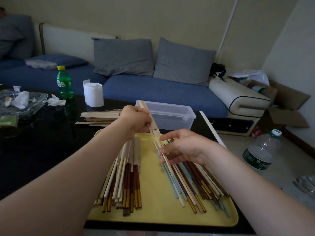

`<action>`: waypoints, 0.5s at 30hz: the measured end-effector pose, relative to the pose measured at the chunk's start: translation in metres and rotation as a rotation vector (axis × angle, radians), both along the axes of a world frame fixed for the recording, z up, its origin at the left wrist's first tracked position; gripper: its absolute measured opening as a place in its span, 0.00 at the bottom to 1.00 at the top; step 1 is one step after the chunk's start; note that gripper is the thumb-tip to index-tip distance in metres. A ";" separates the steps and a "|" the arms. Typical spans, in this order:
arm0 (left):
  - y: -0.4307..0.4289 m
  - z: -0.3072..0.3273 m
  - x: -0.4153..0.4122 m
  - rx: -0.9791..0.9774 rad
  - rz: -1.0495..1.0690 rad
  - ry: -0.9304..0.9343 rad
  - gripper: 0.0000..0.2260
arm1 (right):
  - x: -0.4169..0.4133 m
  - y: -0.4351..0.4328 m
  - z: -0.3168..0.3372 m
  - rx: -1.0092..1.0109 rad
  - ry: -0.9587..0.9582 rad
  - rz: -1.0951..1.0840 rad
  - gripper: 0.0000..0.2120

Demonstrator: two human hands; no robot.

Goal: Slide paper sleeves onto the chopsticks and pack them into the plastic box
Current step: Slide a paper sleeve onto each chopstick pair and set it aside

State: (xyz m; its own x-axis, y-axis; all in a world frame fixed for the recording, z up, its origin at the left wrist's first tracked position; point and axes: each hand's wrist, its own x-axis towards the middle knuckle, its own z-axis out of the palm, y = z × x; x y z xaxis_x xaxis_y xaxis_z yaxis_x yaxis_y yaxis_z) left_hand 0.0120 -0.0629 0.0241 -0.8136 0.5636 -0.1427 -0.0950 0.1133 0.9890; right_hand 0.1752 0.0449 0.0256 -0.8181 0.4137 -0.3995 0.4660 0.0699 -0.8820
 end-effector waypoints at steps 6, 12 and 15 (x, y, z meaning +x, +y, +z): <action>-0.001 0.002 0.008 -0.119 -0.204 0.019 0.13 | -0.004 -0.003 -0.004 0.022 0.083 -0.052 0.27; 0.000 -0.001 0.005 -0.229 -0.270 0.060 0.12 | -0.002 -0.001 0.001 0.361 -0.133 0.031 0.09; 0.001 -0.006 0.000 -0.317 -0.281 0.147 0.11 | -0.005 0.000 -0.007 0.592 -0.354 0.139 0.05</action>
State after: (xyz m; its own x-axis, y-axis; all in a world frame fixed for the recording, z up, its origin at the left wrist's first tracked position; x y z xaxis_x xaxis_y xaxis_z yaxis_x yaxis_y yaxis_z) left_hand 0.0125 -0.0623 0.0181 -0.6601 0.7124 -0.2383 0.1220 0.4147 0.9017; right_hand 0.1702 0.0446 0.0184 -0.7413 0.5449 -0.3918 0.6702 0.5712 -0.4739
